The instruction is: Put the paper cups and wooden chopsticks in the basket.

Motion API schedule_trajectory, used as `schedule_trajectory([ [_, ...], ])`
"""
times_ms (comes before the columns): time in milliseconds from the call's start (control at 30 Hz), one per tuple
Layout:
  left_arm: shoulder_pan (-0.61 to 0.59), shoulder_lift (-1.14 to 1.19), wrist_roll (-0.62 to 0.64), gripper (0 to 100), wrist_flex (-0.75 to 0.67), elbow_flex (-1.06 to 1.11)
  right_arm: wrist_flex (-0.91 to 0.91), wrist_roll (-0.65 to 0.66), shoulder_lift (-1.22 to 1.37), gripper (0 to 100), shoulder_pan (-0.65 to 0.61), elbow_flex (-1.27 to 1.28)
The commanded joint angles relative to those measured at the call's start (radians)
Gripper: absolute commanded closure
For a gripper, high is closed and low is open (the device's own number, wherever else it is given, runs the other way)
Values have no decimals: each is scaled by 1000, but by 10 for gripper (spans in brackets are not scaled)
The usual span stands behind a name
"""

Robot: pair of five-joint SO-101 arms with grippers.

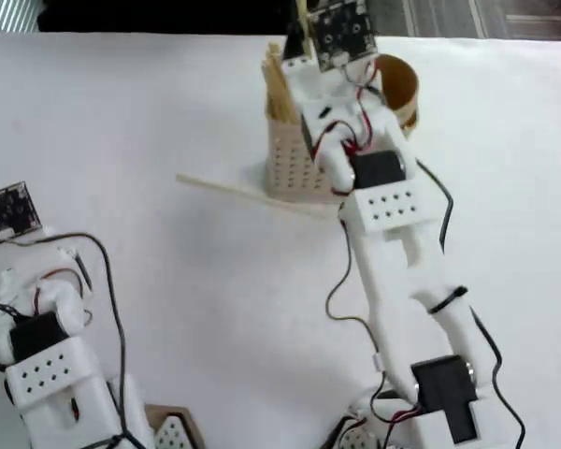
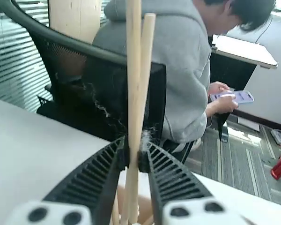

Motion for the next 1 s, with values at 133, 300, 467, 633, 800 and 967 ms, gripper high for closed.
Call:
schedule_trajectory([
  [133, -7, -18, 5, 976, -18, -8, -113, -9, 1, 971, 28, 173],
  [300, -7, -18, 5, 976, -18, -8, -45, -9, -10, 805, 27, 193],
  [467, -7, -18, 5, 976, -18, -8, 200, -9, -42, 765, 28, 46],
  [633, -7, -18, 5, 976, -18, -6, 498, 8, -120, 765, -15, -146],
  [800, -7, -18, 5, 976, -18, -6, 707, 107, -173, 765, -131, -262],
  [967, -7, -18, 5, 976, -18, -5, 831, 264, -157, 765, -297, -270],
])
